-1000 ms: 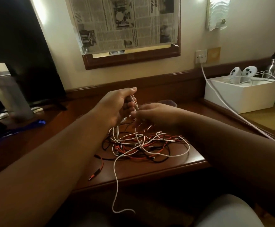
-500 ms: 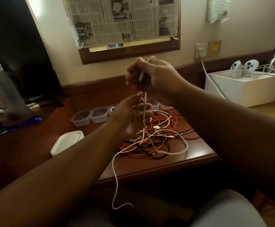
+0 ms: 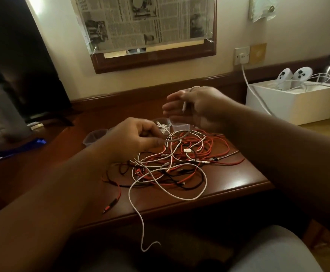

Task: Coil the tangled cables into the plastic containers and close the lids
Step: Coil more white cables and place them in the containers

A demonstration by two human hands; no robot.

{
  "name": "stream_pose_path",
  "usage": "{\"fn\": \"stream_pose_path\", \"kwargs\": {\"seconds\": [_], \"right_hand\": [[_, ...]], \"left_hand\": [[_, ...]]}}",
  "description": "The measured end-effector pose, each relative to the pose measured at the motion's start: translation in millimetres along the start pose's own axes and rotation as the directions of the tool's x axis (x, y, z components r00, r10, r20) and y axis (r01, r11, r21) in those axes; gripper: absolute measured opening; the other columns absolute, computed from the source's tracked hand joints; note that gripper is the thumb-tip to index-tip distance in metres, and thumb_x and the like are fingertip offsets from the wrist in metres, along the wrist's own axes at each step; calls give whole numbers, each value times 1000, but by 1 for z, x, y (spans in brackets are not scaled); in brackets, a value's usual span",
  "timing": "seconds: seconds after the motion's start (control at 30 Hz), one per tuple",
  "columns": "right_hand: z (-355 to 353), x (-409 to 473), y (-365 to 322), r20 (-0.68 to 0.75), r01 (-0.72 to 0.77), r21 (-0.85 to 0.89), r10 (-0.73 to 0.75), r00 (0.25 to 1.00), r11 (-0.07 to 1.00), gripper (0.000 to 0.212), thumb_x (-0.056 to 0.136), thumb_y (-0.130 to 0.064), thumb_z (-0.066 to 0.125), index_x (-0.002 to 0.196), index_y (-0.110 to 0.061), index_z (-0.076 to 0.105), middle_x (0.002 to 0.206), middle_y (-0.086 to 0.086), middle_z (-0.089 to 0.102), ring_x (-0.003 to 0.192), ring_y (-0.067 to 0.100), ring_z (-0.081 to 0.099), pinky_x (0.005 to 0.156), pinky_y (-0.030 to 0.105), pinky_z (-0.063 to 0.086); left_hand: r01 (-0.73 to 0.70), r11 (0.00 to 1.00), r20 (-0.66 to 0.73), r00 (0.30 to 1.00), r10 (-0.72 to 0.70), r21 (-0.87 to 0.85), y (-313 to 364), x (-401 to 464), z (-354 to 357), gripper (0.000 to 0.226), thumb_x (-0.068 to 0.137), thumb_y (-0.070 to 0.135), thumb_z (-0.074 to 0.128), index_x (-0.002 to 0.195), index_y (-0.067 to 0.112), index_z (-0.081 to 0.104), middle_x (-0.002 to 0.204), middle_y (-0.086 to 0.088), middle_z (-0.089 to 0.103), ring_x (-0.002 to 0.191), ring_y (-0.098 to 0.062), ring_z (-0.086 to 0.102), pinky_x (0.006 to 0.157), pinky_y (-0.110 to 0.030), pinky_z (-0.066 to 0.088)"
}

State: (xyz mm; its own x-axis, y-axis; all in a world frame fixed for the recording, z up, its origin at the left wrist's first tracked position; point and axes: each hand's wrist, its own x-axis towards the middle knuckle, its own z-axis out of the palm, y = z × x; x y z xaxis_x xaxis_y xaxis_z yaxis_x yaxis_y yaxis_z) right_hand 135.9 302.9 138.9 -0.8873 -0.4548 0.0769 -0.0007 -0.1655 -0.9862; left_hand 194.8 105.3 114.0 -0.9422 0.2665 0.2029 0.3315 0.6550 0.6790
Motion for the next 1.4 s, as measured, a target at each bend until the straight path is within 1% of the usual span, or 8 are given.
{"fn": "stream_pose_path", "kwargs": {"seconds": [0.3, 0.5, 0.63, 0.87, 0.97, 1.1, 1.3, 1.4], "right_hand": [[4, -10, 6, 317, 195, -786, 112, 942, 586, 34, 105, -28, 41, 92, -11, 66, 73, -1, 65, 62, 13, 60, 60, 25, 49], [10, -9, 27, 467, -279, -257, 371, 803, 925, 51, 102, -50, 26, 86, -11, 55, 47, -6, 30, 38, 8, 20, 39, 22, 12], [11, -11, 33, 691, -321, 178, 114, 714, 930, 44, 101, -37, 30, 94, -8, 62, 47, -6, 37, 40, 9, 22, 40, 21, 24], [15, -5, 15, 255, 437, 72, -441, 861, 896, 29, 106, -19, 35, 121, -9, 57, 91, 7, 64, 90, 21, 65, 87, 33, 54], [4, -3, 4, 373, 568, -788, -551, 747, 237, 19, 101, -17, 49, 113, -14, 64, 95, -3, 62, 90, 11, 63, 81, 16, 52], [3, -9, 10, 361, 321, -929, -253, 898, -187, 21, 103, -33, 44, 95, -21, 59, 82, -13, 49, 78, 9, 54, 66, 17, 40], [5, -18, 18, 147, 80, -852, 90, 985, 517, 59, 101, -59, 29, 61, -20, 50, 52, -6, 44, 41, 8, 36, 44, 24, 27], [-12, -18, 9, 452, -179, -454, 399, 798, 873, 60, 95, -58, 32, 60, -14, 53, 46, -5, 25, 37, 10, 16, 40, 21, 9]], "left_hand": [[-208, 968, -76, 972, 220, 140, 8, -5, -19, 15, 87, 17, 71, 96, 29, 71, 77, -4, 68, 66, -23, 65, 64, -39, 56], [-193, 945, -202, 969, 141, -264, -13, 14, -4, 12, 78, 26, 75, 89, 21, 72, 67, -5, 57, 54, -18, 46, 47, -27, 37], [6, 584, -78, 990, -117, -811, -25, 15, 34, 18, 77, 36, 77, 82, 19, 70, 57, 1, 50, 48, -10, 43, 45, -23, 32], [122, 551, -23, 968, -248, -825, -5, 2, 79, 26, 101, 29, 49, 97, 13, 69, 58, 2, 45, 44, -8, 34, 48, -23, 23], [112, 705, -16, 985, -173, -701, -3, -2, 70, 23, 102, 22, 48, 104, 15, 70, 55, 4, 40, 44, -8, 30, 42, -20, 23], [124, 914, 3, 991, -133, -387, 1, -1, 35, 15, 98, 24, 55, 100, 18, 69, 53, 7, 42, 44, -7, 37, 41, -18, 33], [-323, 896, -178, 905, 386, 304, -6, 7, 13, 10, 90, 22, 69, 97, 15, 68, 64, 11, 57, 52, -1, 57, 47, -10, 41], [-408, 888, -245, 858, 452, 212, -8, 11, 14, 14, 87, 29, 70, 92, 16, 71, 69, 4, 64, 58, -12, 61, 52, -14, 46]]}}
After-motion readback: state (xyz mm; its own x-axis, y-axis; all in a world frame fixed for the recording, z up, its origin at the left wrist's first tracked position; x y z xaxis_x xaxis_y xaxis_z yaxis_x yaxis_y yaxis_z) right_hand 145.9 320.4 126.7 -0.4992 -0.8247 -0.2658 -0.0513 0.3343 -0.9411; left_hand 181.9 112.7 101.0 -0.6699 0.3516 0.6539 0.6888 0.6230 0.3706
